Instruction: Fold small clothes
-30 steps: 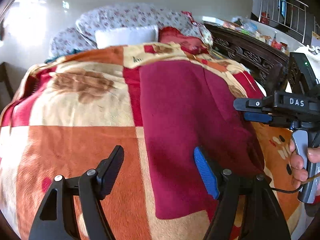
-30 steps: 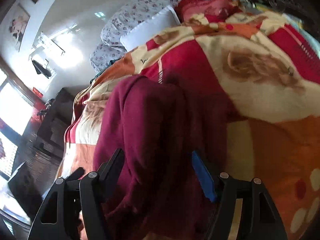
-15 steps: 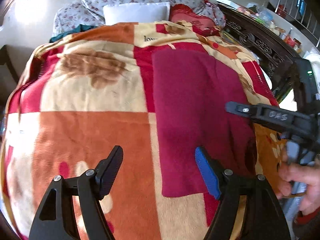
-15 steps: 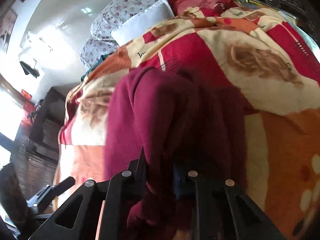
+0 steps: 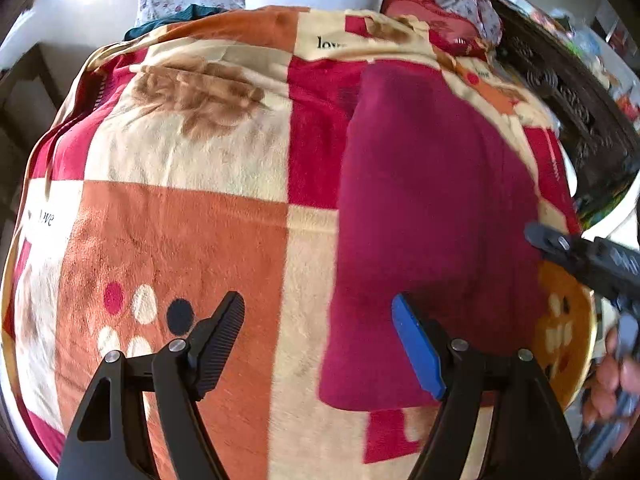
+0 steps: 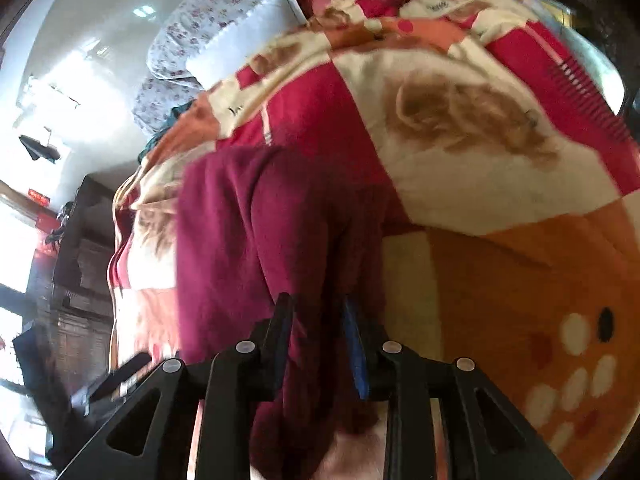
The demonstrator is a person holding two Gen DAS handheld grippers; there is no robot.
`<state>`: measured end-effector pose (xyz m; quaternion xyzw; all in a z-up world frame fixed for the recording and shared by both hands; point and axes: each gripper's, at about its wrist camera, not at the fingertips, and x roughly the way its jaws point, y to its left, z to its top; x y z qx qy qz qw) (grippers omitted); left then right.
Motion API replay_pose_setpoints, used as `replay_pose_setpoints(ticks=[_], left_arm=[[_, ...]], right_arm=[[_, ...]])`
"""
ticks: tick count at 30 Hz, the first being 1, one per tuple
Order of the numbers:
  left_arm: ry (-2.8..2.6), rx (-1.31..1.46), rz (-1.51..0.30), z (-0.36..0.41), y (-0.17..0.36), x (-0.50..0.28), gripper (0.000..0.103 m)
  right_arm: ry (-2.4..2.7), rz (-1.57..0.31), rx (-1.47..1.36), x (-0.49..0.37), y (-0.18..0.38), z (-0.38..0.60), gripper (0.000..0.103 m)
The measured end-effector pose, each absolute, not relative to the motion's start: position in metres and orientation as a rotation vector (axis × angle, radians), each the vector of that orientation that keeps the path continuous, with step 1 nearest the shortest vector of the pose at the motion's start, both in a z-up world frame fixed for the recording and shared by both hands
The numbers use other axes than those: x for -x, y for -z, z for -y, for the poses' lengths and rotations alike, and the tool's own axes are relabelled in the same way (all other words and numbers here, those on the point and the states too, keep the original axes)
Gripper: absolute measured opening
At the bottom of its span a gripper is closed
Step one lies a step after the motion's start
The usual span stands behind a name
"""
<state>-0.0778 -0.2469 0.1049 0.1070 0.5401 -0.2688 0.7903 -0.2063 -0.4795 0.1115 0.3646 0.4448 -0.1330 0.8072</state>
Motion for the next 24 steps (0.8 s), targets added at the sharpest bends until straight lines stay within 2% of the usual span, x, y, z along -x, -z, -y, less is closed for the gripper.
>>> replay_pose_setpoints(ticks=[3, 6, 9, 11, 12, 14, 15, 18, 24], left_arm=[[0.546, -0.245, -1.129, 0.255, -0.125, 0.080, 0.076], [0.533, -0.225, -1.110, 0.268, -0.139, 0.080, 0.076], [0.539, -0.246, -1.127, 0.288, -0.128, 0.077, 0.077], [0.529, -0.307, -1.169, 0.302, -0.102, 0.074, 0.077], [0.530, -0.323, -1.193, 0.305, -0.088, 0.072, 0.077], [0.550, -0.309, -1.218, 0.304, -0.065, 0.068, 0.077], [0.562, -0.295, -1.212, 0.302, -0.061, 0.067, 0.079], [0.629, -0.258, -1.214, 0.290, -0.066, 0.062, 0.081], [0.705, -0.254, -1.144, 0.271, -0.108, 0.049, 0.080]], right_arm=[[0.194, -0.960, -0.766, 0.222, -0.134, 0.468, 0.029], [0.085, -1.011, -0.731, 0.215, -0.128, 0.450, 0.029], [0.019, -1.084, -0.679, 0.206, -0.105, 0.433, 0.028], [0.115, -1.168, -0.597, 0.204, -0.077, 0.432, 0.026], [0.173, -1.192, -0.612, 0.208, -0.064, 0.437, 0.029], [0.223, -1.183, -0.705, 0.217, -0.053, 0.447, 0.047], [0.251, -1.169, -0.783, 0.224, -0.053, 0.451, 0.048], [0.301, -1.071, -0.880, 0.241, -0.085, 0.446, 0.048], [0.393, -0.927, -0.750, 0.220, -0.148, 0.439, 0.048]])
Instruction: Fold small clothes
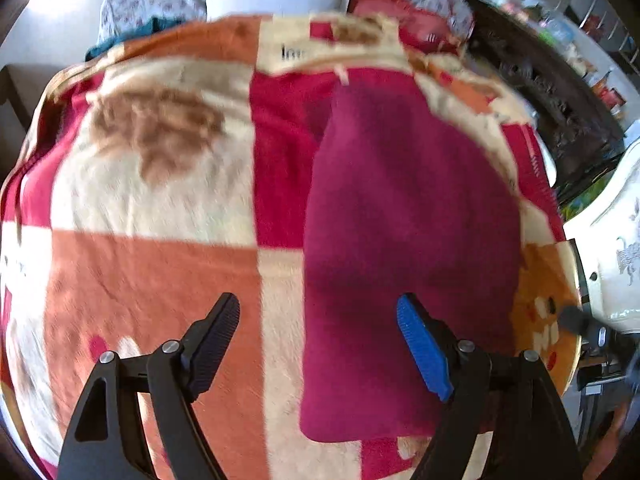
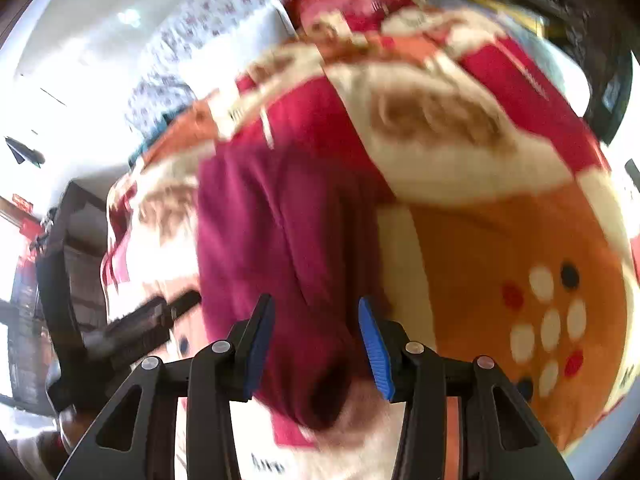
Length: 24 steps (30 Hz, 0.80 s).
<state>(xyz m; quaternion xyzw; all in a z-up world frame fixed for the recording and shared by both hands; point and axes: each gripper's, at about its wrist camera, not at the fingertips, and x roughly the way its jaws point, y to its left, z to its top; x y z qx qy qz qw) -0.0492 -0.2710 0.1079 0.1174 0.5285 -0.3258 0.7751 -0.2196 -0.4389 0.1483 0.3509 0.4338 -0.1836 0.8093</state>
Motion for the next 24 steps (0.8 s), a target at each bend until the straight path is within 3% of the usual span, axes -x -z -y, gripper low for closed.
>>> replay_pose_setpoints(ticks=[4, 9, 11, 18, 24], left_arm=[[0.689, -0.230, -1.143, 0.276, -0.101, 0.042, 0.081], [0.638, -0.256, -1.168, 0.288, -0.068, 0.045, 0.082], [0.616, -0.242, -1.174, 0.290, -0.063, 0.046, 0.086], [0.575, -0.280, -1.195, 0.293, -0.069, 0.049, 0.087], [0.563, -0.278, -1.209, 0.290, -0.068, 0.053, 0.087]], right_arm=[[0.358, -0.916, -0.705, 0.182, -0.140, 0.450, 0.040], [0.333, -1.010, -0.716, 0.144, -0.075, 0.480, 0.032], [0.316, -1.011, -0.715, 0.141, -0.078, 0.484, 0.032], [0.247, -1.053, -0.679, 0.180, -0.109, 0.455, 0.034], [0.273, -1.137, -0.698, 0.209, -0.075, 0.429, 0.034]])
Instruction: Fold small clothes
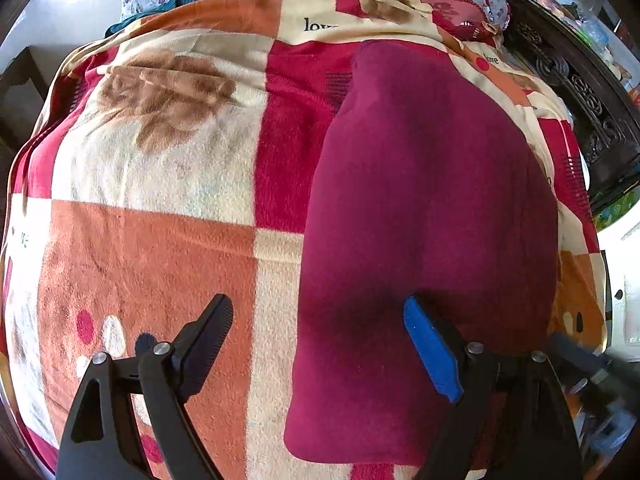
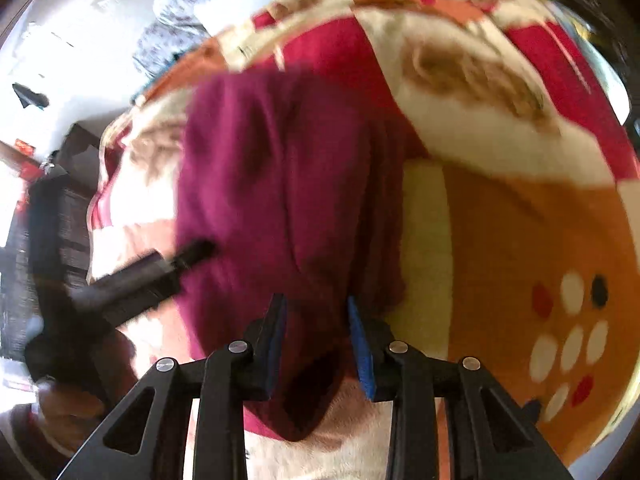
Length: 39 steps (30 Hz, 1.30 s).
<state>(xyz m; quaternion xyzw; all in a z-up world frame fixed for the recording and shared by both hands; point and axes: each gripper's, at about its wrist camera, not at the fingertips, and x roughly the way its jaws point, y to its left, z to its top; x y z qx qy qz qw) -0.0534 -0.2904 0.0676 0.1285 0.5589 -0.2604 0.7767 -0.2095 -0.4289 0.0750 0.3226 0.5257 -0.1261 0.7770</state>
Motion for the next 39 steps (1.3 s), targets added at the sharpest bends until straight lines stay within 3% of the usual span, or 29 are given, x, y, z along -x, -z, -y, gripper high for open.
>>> replay_pose_setpoints(ticks=[2, 3, 5, 12, 13, 15, 16, 30, 36, 39], left_arm=[[0.562, -0.272, -1.213, 0.290, -0.065, 0.054, 0.087], [0.563, -0.272, -1.216, 0.290, -0.064, 0.054, 0.087], [0.560, -0.272, -1.208, 0.290, -0.063, 0.056, 0.087], [0.581, -0.311, -1.201, 0.290, -0.071, 0.056, 0.087], [0.590, -0.314, -1.195, 0.288, -0.073, 0.056, 0.087], [0.621, -0.290, -1.180, 0.283, -0.080, 0.056, 0.087], [0.646, -0.255, -1.175, 0.278, -0.083, 0.056, 0.087], [0.787, -0.087, -1.255, 0.272, -0.050, 0.033, 0.088], [0.814, -0.092, -1.230, 0.285, -0.042, 0.030, 0.096], [0.803, -0.081, -1.230, 0.284, -0.039, 0.031, 0.098]], right_arm=[[0.290, -1.137, -0.715, 0.211, -0.060, 0.429, 0.035], [0.304, -1.130, -0.715, 0.212, -0.054, 0.431, 0.043], [0.313, -1.139, -0.734, 0.213, -0.048, 0.435, 0.050], [0.294, -1.066, -0.783, 0.226, -0.073, 0.452, 0.052], [0.295, -1.043, -0.794, 0.227, -0.077, 0.455, 0.055], [0.296, -1.005, -0.824, 0.229, -0.078, 0.464, 0.077], [0.293, -0.993, -0.836, 0.228, -0.077, 0.467, 0.079], [0.147, -0.936, -0.874, 0.198, -0.037, 0.482, 0.083], [0.147, -0.908, -0.872, 0.190, -0.032, 0.479, 0.091], [0.161, -0.914, -0.845, 0.188, -0.034, 0.473, 0.089]])
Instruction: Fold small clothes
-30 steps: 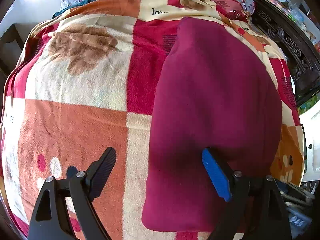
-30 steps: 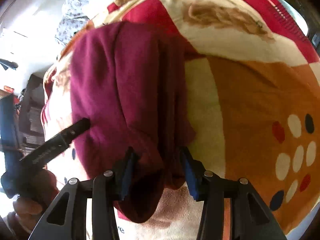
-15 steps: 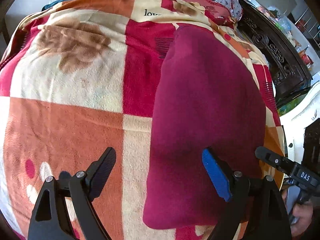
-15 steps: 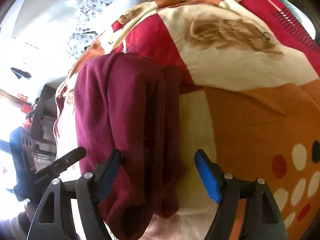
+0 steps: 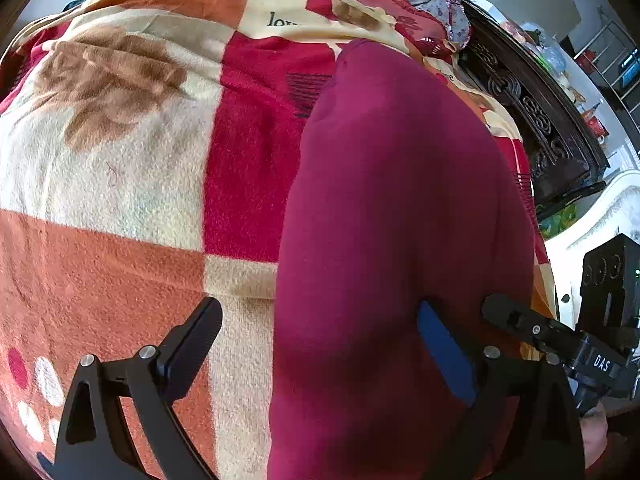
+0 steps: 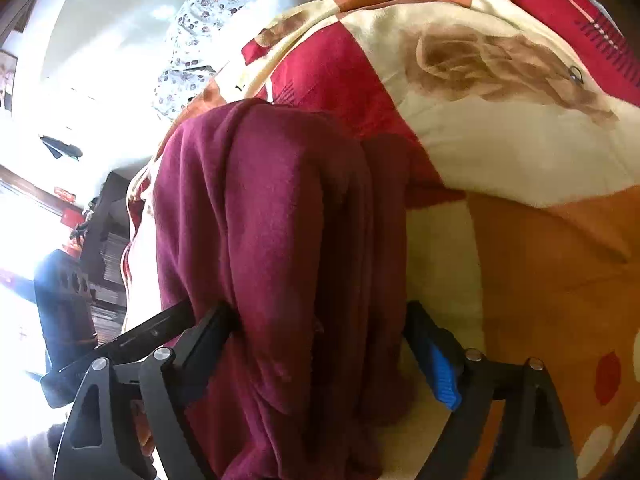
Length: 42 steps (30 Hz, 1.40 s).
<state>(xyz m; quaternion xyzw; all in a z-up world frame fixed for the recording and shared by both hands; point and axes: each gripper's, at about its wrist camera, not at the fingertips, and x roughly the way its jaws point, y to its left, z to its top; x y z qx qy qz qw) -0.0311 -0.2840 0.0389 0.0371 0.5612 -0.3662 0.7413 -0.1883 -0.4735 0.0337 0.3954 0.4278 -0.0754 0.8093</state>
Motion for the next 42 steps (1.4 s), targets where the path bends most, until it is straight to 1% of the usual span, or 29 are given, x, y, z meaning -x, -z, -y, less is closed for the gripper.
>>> replay_pose_setpoints(ticks=[1, 2, 3, 4, 5, 6, 8, 9, 11, 13, 16, 19, 22, 25, 26, 27, 28, 29, 30, 33, 36, 38, 42], left_arm=[[0.798, -0.076, -1.230, 0.283, -0.039, 0.032, 0.098], [0.794, -0.077, -1.228, 0.283, -0.039, 0.033, 0.097], [0.796, -0.079, -1.226, 0.284, -0.039, 0.035, 0.095], [0.810, -0.080, -1.225, 0.285, -0.040, 0.036, 0.081], [0.845, -0.080, -1.225, 0.286, -0.043, 0.040, 0.063], [0.854, -0.097, -1.217, 0.289, -0.047, 0.044, 0.061], [0.862, -0.152, -1.183, 0.291, -0.055, 0.053, 0.052], [0.867, -0.157, -1.182, 0.289, -0.057, 0.054, 0.049], [0.873, -0.146, -1.195, 0.283, -0.063, 0.055, 0.039], [0.874, -0.147, -1.193, 0.273, -0.075, 0.059, 0.037], [0.842, -0.161, -1.175, 0.249, -0.093, 0.071, 0.037], [0.803, -0.128, -1.236, 0.211, -0.099, 0.079, 0.036], [0.767, -0.135, -1.269, 0.178, -0.100, 0.096, 0.036], [0.722, -0.153, -1.315, 0.154, -0.084, 0.110, 0.036], [0.706, -0.157, -1.334, 0.149, -0.074, 0.112, 0.037], [0.689, -0.165, -1.358, 0.145, -0.062, 0.114, 0.037], [0.675, -0.177, -1.372, 0.143, -0.053, 0.116, 0.039], [0.668, -0.185, -1.365, 0.140, -0.048, 0.117, 0.045], [0.669, -0.191, -1.344, 0.137, -0.050, 0.118, 0.047], [0.649, -0.270, -1.292, 0.135, -0.064, 0.114, 0.051], [0.585, -0.306, -1.251, 0.133, -0.078, 0.102, 0.056], [0.565, -0.284, -1.237, 0.134, -0.081, 0.097, 0.065], [0.527, -0.309, -1.259, 0.150, -0.067, 0.089, 0.067]], right_arm=[[0.161, -0.914, -0.837, 0.188, -0.035, 0.474, 0.084], [0.158, -0.909, -0.822, 0.188, -0.038, 0.471, 0.072], [0.151, -0.910, -0.817, 0.187, -0.041, 0.469, 0.064], [0.143, -0.916, -0.820, 0.186, -0.043, 0.467, 0.059], [0.140, -0.918, -0.827, 0.186, -0.045, 0.465, 0.053], [0.143, -0.920, -0.826, 0.186, -0.048, 0.464, 0.048], [0.127, -0.919, -0.813, 0.186, -0.058, 0.459, 0.043], [0.112, -0.915, -0.810, 0.186, -0.064, 0.456, 0.042], [0.086, -0.912, -0.800, 0.185, -0.077, 0.445, 0.042], [0.056, -0.910, -0.786, 0.185, -0.091, 0.431, 0.042], [-0.002, -0.929, -0.800, 0.184, -0.101, 0.406, 0.042], [-0.058, -0.955, -0.871, 0.190, -0.100, 0.386, 0.042], [-0.101, -1.001, -0.881, 0.197, -0.092, 0.358, 0.042], [-0.084, -1.066, -0.848, 0.198, -0.068, 0.344, 0.043], [-0.059, -1.107, -0.837, 0.197, -0.055, 0.342, 0.047], [-0.033, -1.154, -0.835, 0.195, -0.044, 0.343, 0.049], [-0.008, -1.200, -0.847, 0.196, -0.035, 0.345, 0.050], [-0.005, -1.196, -0.886, 0.200, -0.035, 0.350, 0.051], [0.013, -1.177, -0.893, 0.203, -0.041, 0.355, 0.051], [0.084, -1.148, -0.774, 0.208, -0.078, 0.365, 0.052], [0.009, -1.093, -0.687, 0.194, -0.109, 0.358, 0.052], [-0.040, -1.094, -0.650, 0.180, -0.115, 0.344, 0.050], [-0.082, -1.115, -0.555, 0.153, -0.100, 0.316, 0.046]])
